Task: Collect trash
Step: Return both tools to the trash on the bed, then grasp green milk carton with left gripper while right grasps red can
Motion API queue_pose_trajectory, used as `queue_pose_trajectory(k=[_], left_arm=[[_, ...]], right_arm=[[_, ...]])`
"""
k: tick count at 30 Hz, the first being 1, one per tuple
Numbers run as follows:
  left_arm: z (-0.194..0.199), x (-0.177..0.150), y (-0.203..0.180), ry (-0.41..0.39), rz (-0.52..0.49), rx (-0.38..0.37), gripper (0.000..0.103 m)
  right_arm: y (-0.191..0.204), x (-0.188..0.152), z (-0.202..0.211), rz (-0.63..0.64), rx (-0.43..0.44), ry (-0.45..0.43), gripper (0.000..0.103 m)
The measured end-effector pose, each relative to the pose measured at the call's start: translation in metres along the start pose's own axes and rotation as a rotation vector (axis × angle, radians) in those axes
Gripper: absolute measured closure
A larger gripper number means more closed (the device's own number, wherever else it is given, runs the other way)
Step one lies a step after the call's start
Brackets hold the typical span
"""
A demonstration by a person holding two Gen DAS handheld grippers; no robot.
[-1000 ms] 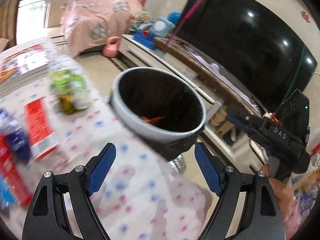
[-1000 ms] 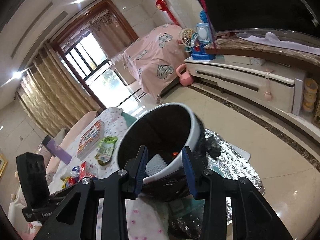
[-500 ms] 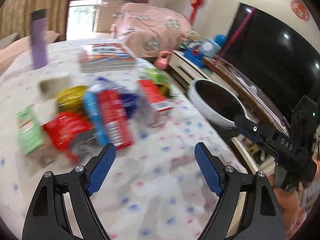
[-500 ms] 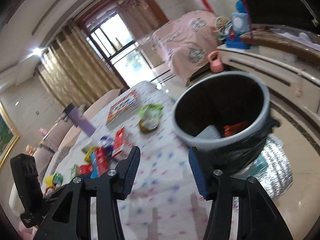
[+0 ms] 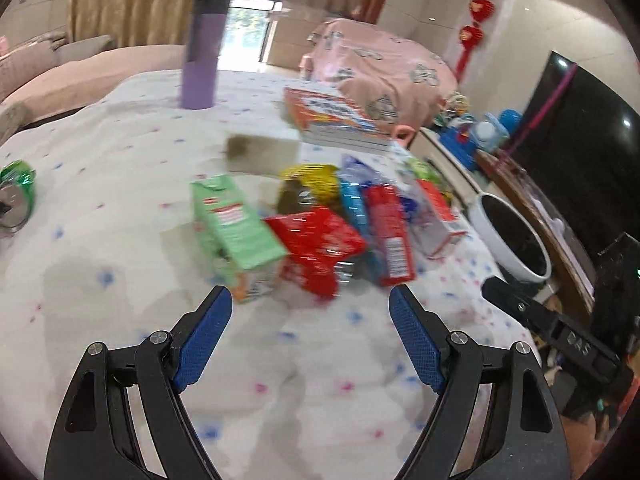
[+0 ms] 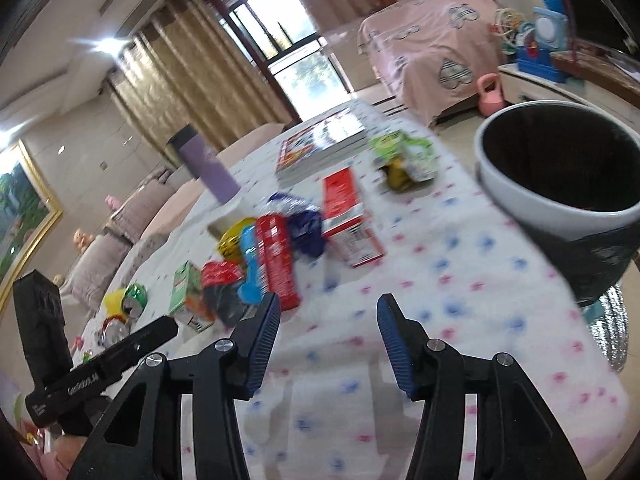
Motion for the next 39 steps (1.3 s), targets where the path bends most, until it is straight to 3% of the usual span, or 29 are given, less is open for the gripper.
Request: queue_pose_trajectory(k=[9, 17, 19, 22, 23, 27, 34, 39], left_arm=[[-0.015, 0.013, 0.024, 0.027, 0.044, 0.068, 0.020], [-0.033, 0.026, 0.036, 0.050, 0.065, 0.102, 0.021], [-0.036, 0.029, 0.038, 0.056, 0.066, 0.106, 0.024], [-0.042, 0.032, 0.043, 0.072, 0.062, 0.100, 0.044], [-0.044, 0.032, 0.044, 0.081, 0.059, 0.097, 0.057], [-0.040, 0.030, 0.048, 0.068, 0.057, 0.070, 0.070], [-0.010, 0.029, 0.036, 0.010, 0.008, 0.064, 0.071], [0.012, 0.027, 0.015, -0.028, -0.027, 0.020, 0.071]], right_arm=[[0.030, 0.006, -0.035, 0.074, -0.011, 0.060, 0.051], [0.038, 0.026, -0.067, 0.102, -0.032, 0.101, 0.059], [0.039, 0.031, -0.074, 0.107, -0.032, 0.112, 0.061], [0.041, 0.038, -0.089, 0.114, -0.036, 0.140, 0.062], [0.042, 0.040, -0.093, 0.118, -0.037, 0.148, 0.062], [0.043, 0.040, -0.103, 0.128, -0.033, 0.172, 0.071], [0.044, 0.032, -0.085, 0.137, -0.018, 0.142, 0.072], [0.042, 0.026, -0.056, 0.129, 0.008, 0.100, 0.072]])
Point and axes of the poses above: each gripper's, at about its wrist camera, not at the fingertips, and z roughly against the way its jaws point, y to its left, x to its top, the point moved 4 cm from there along -z, roughly the way its jaws point, and after that the axes turned 14 degrees about y, right-handed, at the moved point
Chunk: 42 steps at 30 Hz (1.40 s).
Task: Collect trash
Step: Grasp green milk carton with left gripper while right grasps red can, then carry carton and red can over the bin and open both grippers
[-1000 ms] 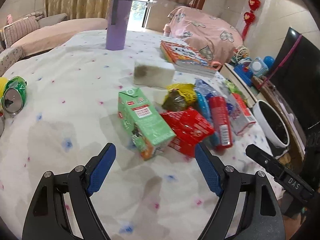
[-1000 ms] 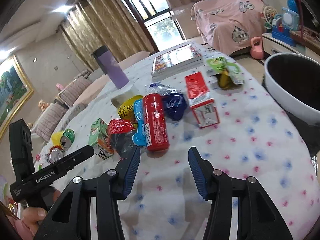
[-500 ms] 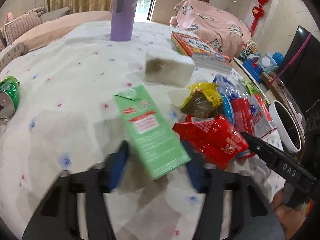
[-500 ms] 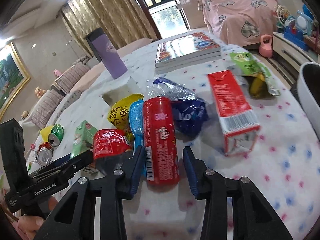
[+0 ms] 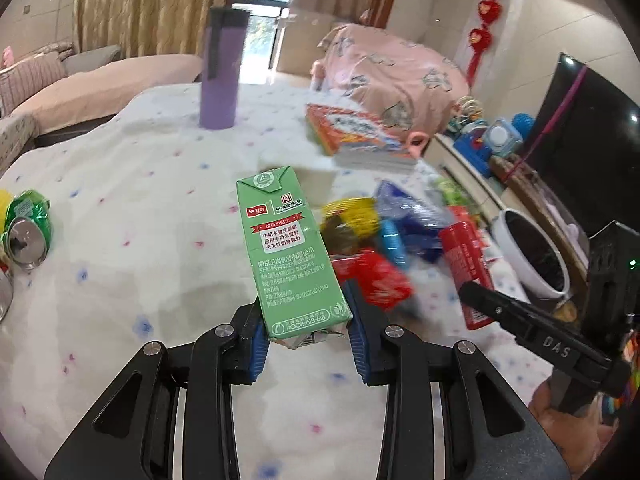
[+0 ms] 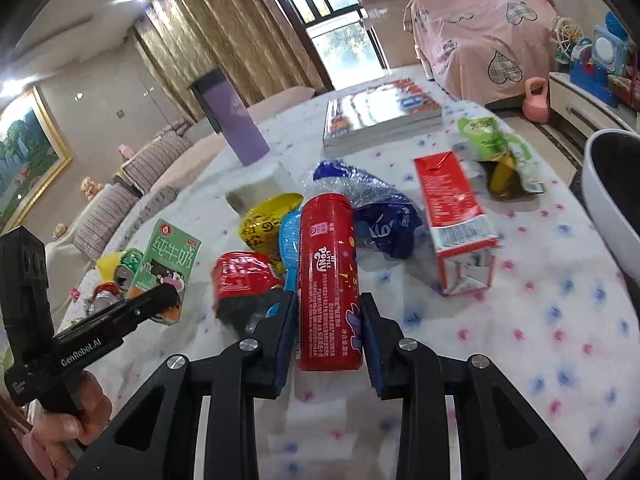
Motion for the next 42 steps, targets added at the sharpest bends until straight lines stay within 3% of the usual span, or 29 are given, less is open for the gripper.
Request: queue_pose_trajectory(k=[9, 21, 42], left_arm=[[0.013, -0.008, -0.066, -0.008, -0.137, -0.097, 0.071], [-0.015, -0.015, -0.161, 0.060, -0.309, -0.187, 0.071], [-0.056, 0.003, -0.266, 0.119, -0.494, -0.222, 0.071]], right_arm=[[-0.019, -0.016, 0.046, -0.041, -0.013, -0.076, 0.072], [-0.083, -0.033, 0.097, -0.158, -0.082, -0.157, 0.072], [-0.188, -0.024, 0.151, -0.317, -0.171, -0.243, 0.072]])
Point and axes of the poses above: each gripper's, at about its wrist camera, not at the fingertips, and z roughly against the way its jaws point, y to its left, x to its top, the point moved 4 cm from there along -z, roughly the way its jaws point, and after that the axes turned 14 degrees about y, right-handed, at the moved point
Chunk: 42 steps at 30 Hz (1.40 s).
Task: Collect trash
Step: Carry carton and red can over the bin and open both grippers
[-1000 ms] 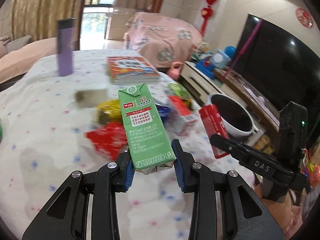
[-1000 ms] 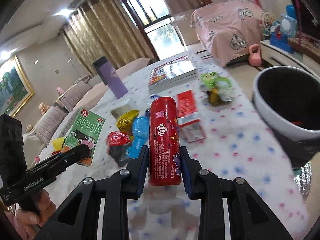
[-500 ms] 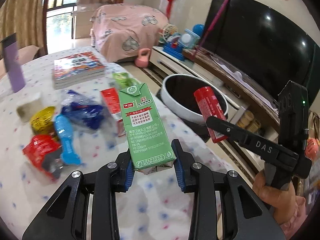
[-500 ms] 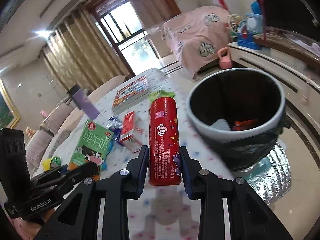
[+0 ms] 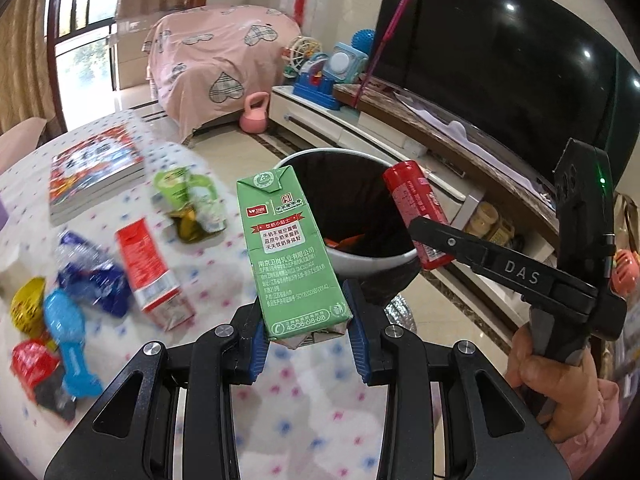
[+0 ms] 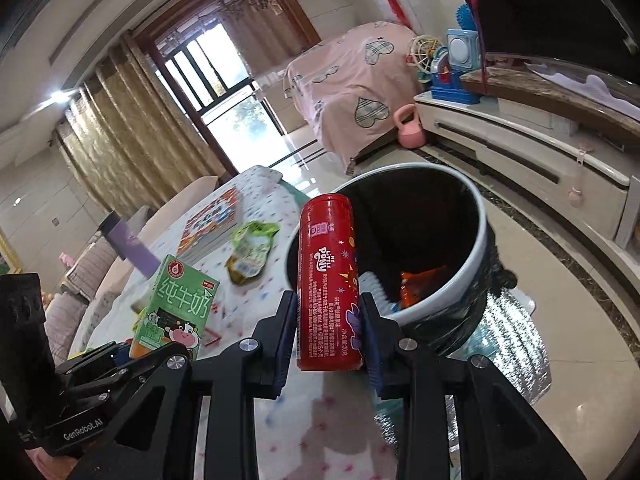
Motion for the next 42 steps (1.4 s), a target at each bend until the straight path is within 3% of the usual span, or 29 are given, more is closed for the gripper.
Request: queue_pose_trajectory(k=[14, 28, 32, 42], left_arm=[[-0.035, 0.053, -0.020, 0.034, -0.022, -0.011, 0.071], [-0.062, 0.077, -0.030, 0.059, -0.047, 0.009, 0.069], [-0.056, 0.072, -0.027, 0.041, -0.028, 0.009, 0.032], [-0.028, 0.037, -0.007, 0.012, 0.038, 0.002, 0.030]], right_arm=[[-0.035, 0.033, -0.011, -0.025, -0.032, 0.010, 0.072], [-0.057, 0.054, -0.027, -0.043, -0.057, 0.041, 0.071], [-0.065, 0.058, -0.028, -0.063, -0.053, 0.042, 0.066], [-0.054, 0.043, -0.011, -0.082, -0.024, -0.005, 0.040]])
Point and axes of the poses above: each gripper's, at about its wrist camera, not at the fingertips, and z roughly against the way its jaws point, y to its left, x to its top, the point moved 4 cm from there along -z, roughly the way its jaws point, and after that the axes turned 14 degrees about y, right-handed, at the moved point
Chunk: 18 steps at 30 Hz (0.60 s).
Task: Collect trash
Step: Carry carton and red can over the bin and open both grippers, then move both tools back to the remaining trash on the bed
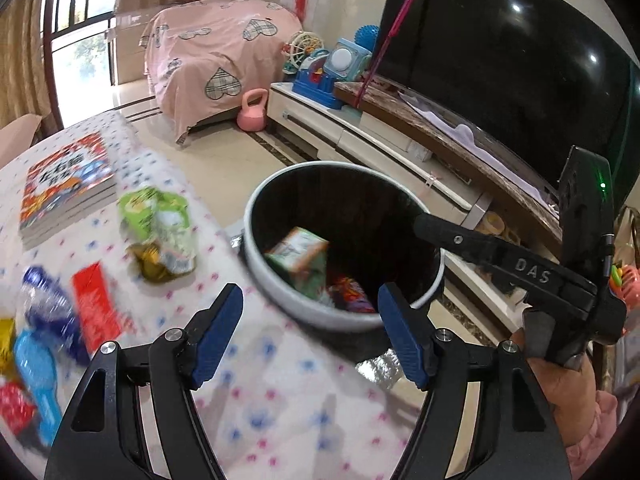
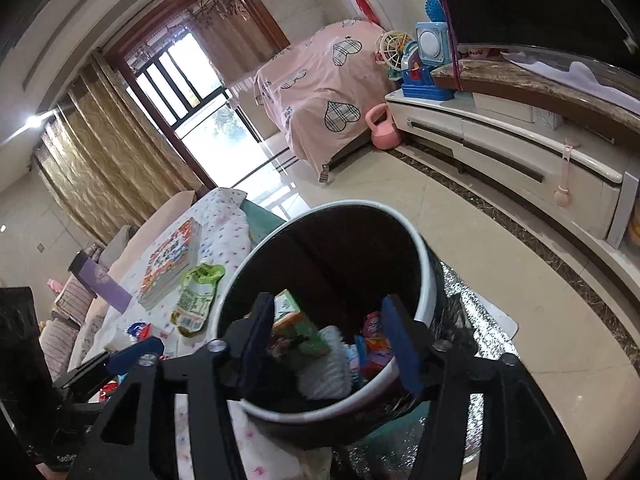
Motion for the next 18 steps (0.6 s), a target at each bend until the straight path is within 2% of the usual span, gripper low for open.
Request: queue_pose_trajectory(k=[4, 6, 8, 18], left_arm=[[0.013, -0.025, 0.019, -0.006, 0.050, 0.011, 0.029], [0.021, -0.037, 0.029, -0.010, 0.077, 0.017, 0.029], [0.028, -0.049, 0.039, -0.014, 0.102, 0.029, 0.029], [0.054, -0.114, 0.101, -0.011, 0.253, 0.059, 0.029]], right_arm=[[0.013, -0.015, 0.006, 0.003, 0.023, -0.010, 0.028], [0.023, -0.025, 0.007, 0.014, 0.034, -0.010, 0.028], [0.033, -0.034, 0.007, 0.022, 0.044, -0.008, 0.023], [0.094, -0.084, -0.011, 0.104, 0.095, 0.060, 0.015]])
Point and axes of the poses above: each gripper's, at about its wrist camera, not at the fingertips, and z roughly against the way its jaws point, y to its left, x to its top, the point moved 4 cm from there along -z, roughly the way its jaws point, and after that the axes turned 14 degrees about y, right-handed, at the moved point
